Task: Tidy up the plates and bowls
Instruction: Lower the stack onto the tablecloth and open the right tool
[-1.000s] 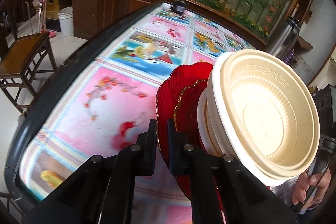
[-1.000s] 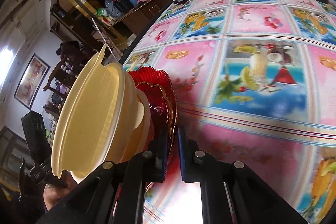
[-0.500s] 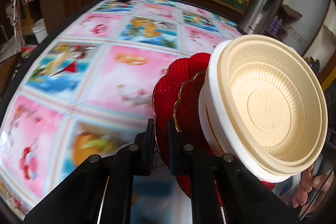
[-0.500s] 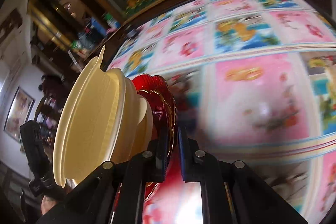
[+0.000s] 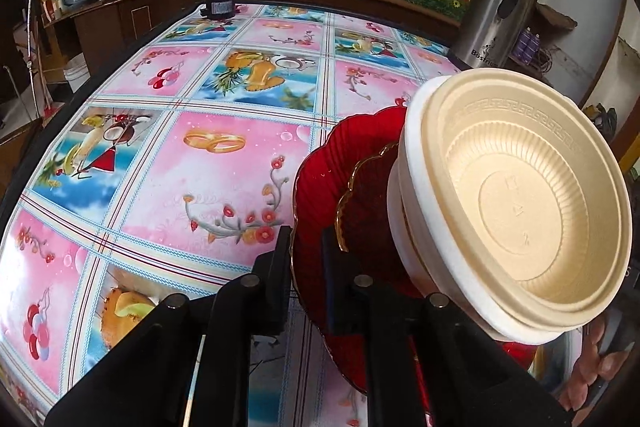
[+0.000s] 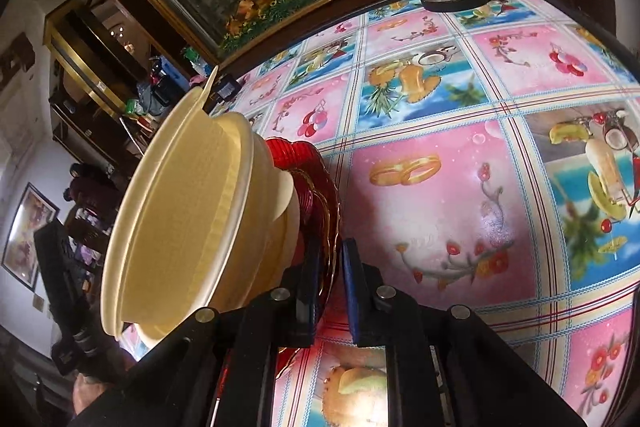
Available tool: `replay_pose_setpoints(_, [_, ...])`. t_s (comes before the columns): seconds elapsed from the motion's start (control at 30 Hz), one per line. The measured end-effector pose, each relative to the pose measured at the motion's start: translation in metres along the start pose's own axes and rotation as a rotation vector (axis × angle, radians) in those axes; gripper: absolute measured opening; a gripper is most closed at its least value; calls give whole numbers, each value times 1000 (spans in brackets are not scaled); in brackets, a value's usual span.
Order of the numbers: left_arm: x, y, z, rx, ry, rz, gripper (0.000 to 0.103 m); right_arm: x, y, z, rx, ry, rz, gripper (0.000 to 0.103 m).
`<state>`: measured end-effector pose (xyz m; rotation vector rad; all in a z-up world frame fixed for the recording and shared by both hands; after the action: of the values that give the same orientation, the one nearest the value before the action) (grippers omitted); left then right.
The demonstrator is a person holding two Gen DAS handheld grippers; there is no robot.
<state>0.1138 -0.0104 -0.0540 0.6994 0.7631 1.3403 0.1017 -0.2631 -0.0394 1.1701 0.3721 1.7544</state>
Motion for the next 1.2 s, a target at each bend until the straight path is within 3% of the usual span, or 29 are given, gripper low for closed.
replay_pose_setpoints(0.13, [1, 0, -5, 9, 10, -33, 9, -3, 1, 0, 5, -16, 19, 14])
replay_pose_setpoints(0.43, [9, 11, -23, 14, 9, -56, 20, -5, 8, 1, -28, -21, 31, 14])
replay_pose_setpoints(0.53, [15, 15, -31, 13, 23, -59, 29, -9, 11, -1, -43, -37, 24, 24])
replay_pose_setpoints(0.67, [18, 20, -40, 12, 27, -70, 30, -12, 12, -6, -46, -47, 34, 30])
replay_pose_setpoints(0.97, [28, 32, -54, -4, 36, -88, 31, -8, 32, -24, -114, -2, 84, 31])
replay_pose_setpoints(1.2, [46, 39, -52, -49, 95, -98, 57, -17, 49, -39, -168, -28, 68, 35])
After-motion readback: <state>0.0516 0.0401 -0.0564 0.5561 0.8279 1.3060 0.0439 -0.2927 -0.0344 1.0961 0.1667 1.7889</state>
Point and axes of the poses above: each gripper's, at about its wrist camera, not at the fingertips, and y roughly against the way its jaws point, x to its left, z to its top, the point moved 2 cm from there along -y, roughly the way its jaws point, and after that the axes turned 7 degrees about x, right-handed, at the moved point
